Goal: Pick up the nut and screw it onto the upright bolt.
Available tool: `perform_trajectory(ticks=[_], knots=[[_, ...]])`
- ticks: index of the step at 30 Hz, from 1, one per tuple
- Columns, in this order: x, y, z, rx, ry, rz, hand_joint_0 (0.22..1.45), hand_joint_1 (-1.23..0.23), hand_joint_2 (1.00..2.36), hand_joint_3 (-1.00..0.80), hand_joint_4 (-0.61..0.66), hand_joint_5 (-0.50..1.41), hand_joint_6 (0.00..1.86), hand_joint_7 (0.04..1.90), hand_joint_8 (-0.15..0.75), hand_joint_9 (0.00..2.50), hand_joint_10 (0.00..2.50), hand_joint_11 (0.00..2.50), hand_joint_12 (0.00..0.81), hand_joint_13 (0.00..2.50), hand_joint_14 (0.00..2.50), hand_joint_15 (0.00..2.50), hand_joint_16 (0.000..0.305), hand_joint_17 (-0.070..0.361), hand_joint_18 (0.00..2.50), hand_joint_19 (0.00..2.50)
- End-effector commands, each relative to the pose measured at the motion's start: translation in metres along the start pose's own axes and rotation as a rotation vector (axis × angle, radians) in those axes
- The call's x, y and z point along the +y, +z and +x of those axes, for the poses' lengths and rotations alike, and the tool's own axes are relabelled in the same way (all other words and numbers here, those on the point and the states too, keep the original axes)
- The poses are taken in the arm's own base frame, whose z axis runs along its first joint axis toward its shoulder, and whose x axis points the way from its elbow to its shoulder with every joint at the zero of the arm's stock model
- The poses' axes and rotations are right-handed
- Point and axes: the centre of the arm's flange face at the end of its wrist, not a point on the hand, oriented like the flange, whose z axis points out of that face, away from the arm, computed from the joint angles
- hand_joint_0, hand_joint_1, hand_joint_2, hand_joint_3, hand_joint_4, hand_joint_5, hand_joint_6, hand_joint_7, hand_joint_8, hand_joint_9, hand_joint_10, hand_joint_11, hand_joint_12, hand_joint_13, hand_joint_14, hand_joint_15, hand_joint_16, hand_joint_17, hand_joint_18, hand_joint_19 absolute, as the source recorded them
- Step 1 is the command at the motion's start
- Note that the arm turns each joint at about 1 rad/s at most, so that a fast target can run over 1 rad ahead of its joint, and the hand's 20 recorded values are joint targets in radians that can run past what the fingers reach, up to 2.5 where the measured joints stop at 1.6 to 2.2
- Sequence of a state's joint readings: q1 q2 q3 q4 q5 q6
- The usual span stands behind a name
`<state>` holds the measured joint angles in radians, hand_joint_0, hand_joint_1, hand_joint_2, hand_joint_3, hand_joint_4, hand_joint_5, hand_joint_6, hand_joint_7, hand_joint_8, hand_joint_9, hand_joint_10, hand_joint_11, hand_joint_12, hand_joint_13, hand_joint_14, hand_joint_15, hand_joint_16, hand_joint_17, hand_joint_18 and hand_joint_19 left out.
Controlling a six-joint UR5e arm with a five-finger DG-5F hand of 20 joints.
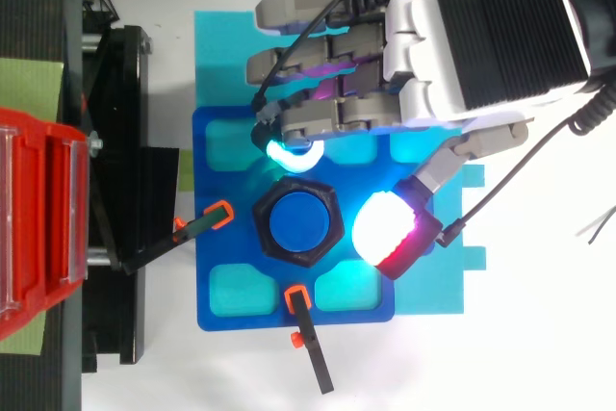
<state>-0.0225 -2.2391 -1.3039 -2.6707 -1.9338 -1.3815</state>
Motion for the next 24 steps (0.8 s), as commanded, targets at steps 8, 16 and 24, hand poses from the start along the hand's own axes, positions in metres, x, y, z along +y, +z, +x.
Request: perform_trajectory(ticks=[8, 16, 24], knots=[[-0.005, -0.003, -0.003, -0.004, 0.000, -0.001, 0.52, -0.15, 1.00, -0.50, 0.25, -0.09, 0.50, 0.98, 0.250, 0.78, 0.00, 0.00, 0.262, 0.53, 0.00, 0.00, 0.022, 0.050, 0.12, 0.00], [-0.009, -0.009, -0.049, 0.036, -0.015, -0.033, 0.48, -0.10, 1.00, -0.50, 0.18, -0.16, 0.50, 0.70, 0.220, 0.57, 0.00, 0.00, 0.292, 0.35, 0.00, 0.00, 0.031, 0.070, 0.00, 0.00], [0.014, -0.062, -0.135, 0.141, -0.196, 0.003, 0.48, -0.09, 1.00, -0.50, 0.17, -0.18, 0.50, 0.68, 0.223, 0.50, 0.00, 0.00, 0.307, 0.30, 0.00, 0.00, 0.033, 0.074, 0.00, 0.00]])
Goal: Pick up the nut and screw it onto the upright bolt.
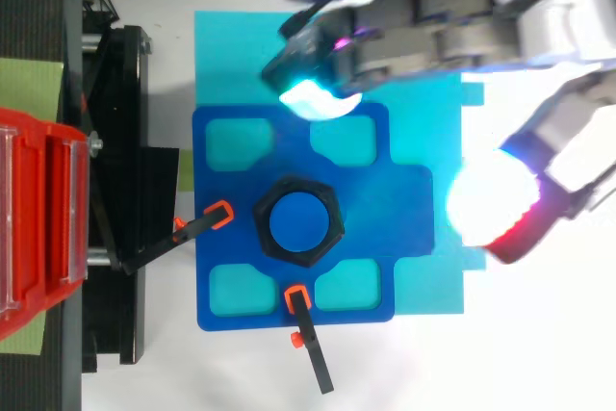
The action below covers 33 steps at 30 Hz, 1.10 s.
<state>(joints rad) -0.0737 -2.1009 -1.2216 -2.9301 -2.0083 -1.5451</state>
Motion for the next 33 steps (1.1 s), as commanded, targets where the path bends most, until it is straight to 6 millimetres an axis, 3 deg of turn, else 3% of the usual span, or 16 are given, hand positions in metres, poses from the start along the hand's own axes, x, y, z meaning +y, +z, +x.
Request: perform_trajectory(ticks=[1, 9, 18, 33], knots=[[0.007, -0.030, -0.024, 0.112, -0.057, 0.020, 0.49, -0.10, 1.00, -0.50, 0.17, -0.18, 0.50, 0.68, 0.222, 0.50, 0.00, 0.00, 0.307, 0.30, 0.00, 0.00, 0.033, 0.074, 0.00, 0.00], [0.013, -0.071, -0.068, 0.227, 0.016, 0.196, 0.50, -0.12, 1.00, -0.50, 0.18, -0.19, 0.50, 0.69, 0.225, 0.47, 0.00, 0.00, 0.309, 0.27, 0.00, 0.00, 0.033, 0.074, 0.00, 0.00], [0.018, -0.092, -0.084, 0.283, 0.201, 0.331, 0.51, -0.19, 1.00, -0.50, 0.19, -0.19, 0.50, 0.71, 0.225, 0.43, 0.00, 0.00, 0.318, 0.21, 0.00, 0.00, 0.035, 0.079, 0.00, 0.00], [0.045, -0.094, -0.101, 0.277, 0.395, 0.419, 0.51, -0.22, 1.00, -0.50, 0.19, -0.19, 0.50, 0.71, 0.230, 0.43, 0.00, 0.00, 0.327, 0.20, 0.00, 0.00, 0.037, 0.083, 0.00, 0.00]])
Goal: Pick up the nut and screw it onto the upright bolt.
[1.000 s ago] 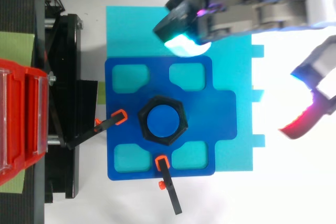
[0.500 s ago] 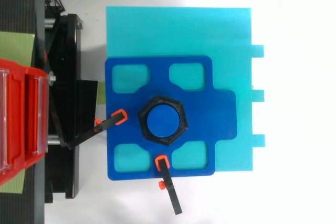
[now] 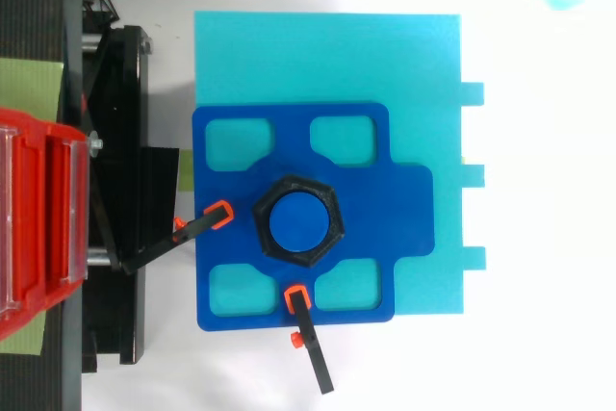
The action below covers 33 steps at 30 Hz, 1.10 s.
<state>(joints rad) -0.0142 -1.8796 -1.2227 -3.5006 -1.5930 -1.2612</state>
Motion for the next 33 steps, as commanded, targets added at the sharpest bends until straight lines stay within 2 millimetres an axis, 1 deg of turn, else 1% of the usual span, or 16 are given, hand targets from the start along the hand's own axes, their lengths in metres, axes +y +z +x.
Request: perform_trajectory(ticks=[1, 2, 4, 5, 6, 7, 8, 10, 11, 15, 16, 18, 24, 27, 29, 33], knots=[[0.007, -0.010, 0.001, 0.005, 0.071, 0.011, 0.51, -0.22, 1.00, -0.50, 0.19, -0.19, 0.50, 0.70, 0.231, 0.43, 0.00, 0.00, 0.328, 0.19, 0.00, 0.00, 0.037, 0.084, 0.00, 0.00], [0.008, -0.015, 0.002, 0.005, 0.080, 0.016, 0.51, -0.22, 1.00, -0.50, 0.19, -0.19, 0.50, 0.70, 0.231, 0.43, 0.00, 0.00, 0.328, 0.19, 0.00, 0.00, 0.037, 0.084, 0.00, 0.00], [0.008, -0.029, 0.012, 0.006, 0.099, 0.039, 0.51, -0.22, 1.00, -0.50, 0.19, -0.19, 0.50, 0.70, 0.230, 0.43, 0.00, 0.00, 0.329, 0.19, 0.00, 0.00, 0.038, 0.085, 0.00, 0.00], [0.006, -0.039, 0.023, -0.010, 0.113, 0.058, 0.51, -0.23, 1.00, -0.50, 0.18, -0.19, 0.50, 0.70, 0.230, 0.42, 0.00, 0.00, 0.329, 0.19, 0.00, 0.00, 0.038, 0.085, 0.00, 0.00], [0.006, -0.039, 0.023, -0.010, 0.113, 0.058, 0.51, -0.23, 1.00, -0.50, 0.18, -0.19, 0.50, 0.70, 0.230, 0.42, 0.00, 0.00, 0.330, 0.19, 0.00, 0.00, 0.038, 0.085, 0.00, 0.00], [0.005, -0.053, 0.036, -0.128, 0.159, 0.042, 0.51, -0.23, 1.00, -0.50, 0.18, -0.19, 0.50, 0.70, 0.229, 0.42, 0.00, 0.00, 0.330, 0.19, 0.00, 0.00, 0.038, 0.085, 0.00, 0.00], [0.005, -0.056, 0.038, -0.167, 0.175, 0.029, 0.51, -0.23, 1.00, -0.50, 0.18, -0.19, 0.50, 0.70, 0.229, 0.42, 0.00, 0.00, 0.331, 0.18, 0.00, 0.00, 0.038, 0.085, 0.00, 0.00], [0.007, -0.058, 0.042, -0.223, 0.201, 0.006, 0.51, -0.23, 1.00, -0.50, 0.18, -0.19, 0.50, 0.69, 0.229, 0.41, 0.00, 0.00, 0.333, 0.18, 0.00, 0.00, 0.038, 0.086, 0.00, 0.00], [0.009, -0.055, 0.049, -0.285, 0.241, -0.023, 0.51, -0.24, 1.00, -0.50, 0.18, -0.20, 0.50, 0.68, 0.230, 0.41, 0.00, 0.00, 0.337, 0.16, 0.00, 0.00, 0.039, 0.087, 0.00, 0.00], [0.012, -0.050, 0.062, -0.280, 0.285, -0.042, 0.51, -0.26, 1.00, -0.50, 0.16, -0.20, 0.50, 0.65, 0.226, 0.37, 0.00, 0.00, 0.345, 0.13, 0.00, 0.00, 0.041, 0.091, 0.00, 0.00], [0.013, -0.048, 0.064, -0.277, 0.293, -0.046, 0.51, -0.29, 1.00, -0.50, 0.16, -0.21, 0.50, 0.65, 0.224, 0.36, 0.00, 0.00, 0.347, 0.12, 0.00, 0.00, 0.041, 0.092, 0.00, 0.00], [0.015, -0.045, 0.066, -0.272, 0.304, -0.047, 0.51, -0.32, 1.00, -0.50, 0.16, -0.21, 0.50, 0.64, 0.225, 0.35, 0.00, 0.00, 0.356, 0.09, 0.00, 0.00, 0.043, 0.096, 0.00, 0.00], [0.014, -0.045, 0.068, -0.281, 0.382, -0.023, 0.51, -0.32, 1.00, -0.50, 0.16, -0.21, 0.50, 0.62, 0.230, 0.31, 0.00, 0.00, 0.362, 0.07, 0.00, 0.00, 0.044, 0.099, 0.00, 0.00], [0.013, -0.045, 0.067, -0.291, 0.422, -0.011, 0.50, -0.30, 1.00, -0.50, 0.14, -0.22, 0.50, 0.60, 0.221, 0.23, 0.00, 0.00, 0.370, 0.02, 0.00, 0.00, 0.045, 0.101, 0.00, 0.00], [0.014, -0.045, 0.068, -0.288, 0.431, -0.012, 0.49, -0.26, 1.00, -0.50, 0.11, -0.24, 0.50, 0.60, 0.211, 0.12, 0.00, 0.00, 0.373, 0.00, 0.00, 0.00, 0.046, 0.103, 0.00, 0.00], [0.013, -0.046, 0.070, -0.269, 0.426, -0.004, 0.48, -0.26, 1.00, -0.50, 0.14, -0.24, 0.50, 0.59, 0.210, 0.10, 0.00, 0.00, 0.379, 0.00, 0.00, 0.00, 0.047, 0.106, 0.00, 0.00]])
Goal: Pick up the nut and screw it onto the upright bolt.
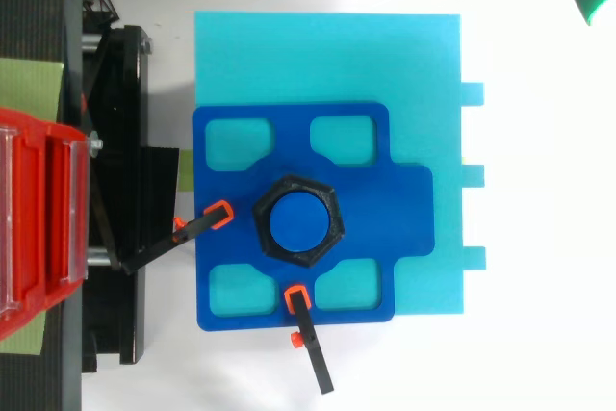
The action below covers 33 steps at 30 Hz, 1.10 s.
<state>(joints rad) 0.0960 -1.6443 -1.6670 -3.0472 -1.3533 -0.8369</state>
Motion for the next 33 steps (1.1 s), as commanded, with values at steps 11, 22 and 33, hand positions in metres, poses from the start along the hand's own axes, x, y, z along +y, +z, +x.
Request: perform_trajectory(ticks=[11, 22, 33], knots=[[-0.0010, -0.0011, 0.0009, 0.008, -0.002, 0.009, 0.48, -0.26, 1.00, -0.50, 0.13, -0.24, 0.50, 0.59, 0.217, 0.08, 0.00, 0.00, 0.382, 0.00, 0.00, 0.00, 0.048, 0.107, 0.00, 0.00], [-0.0010, -0.0011, 0.0009, 0.008, -0.002, 0.009, 0.49, -0.25, 1.00, -0.50, 0.12, -0.25, 0.50, 0.61, 0.211, 0.03, 0.00, 0.00, 0.380, 0.00, 0.00, 0.00, 0.047, 0.107, 0.00, 0.00], [-0.0010, -0.0011, 0.0009, 0.008, -0.002, 0.009, 0.49, -0.26, 1.00, -0.50, 0.12, -0.25, 0.50, 0.60, 0.210, 0.02, 0.00, 0.00, 0.378, 0.00, 0.00, 0.00, 0.047, 0.107, 0.00, 0.00]])
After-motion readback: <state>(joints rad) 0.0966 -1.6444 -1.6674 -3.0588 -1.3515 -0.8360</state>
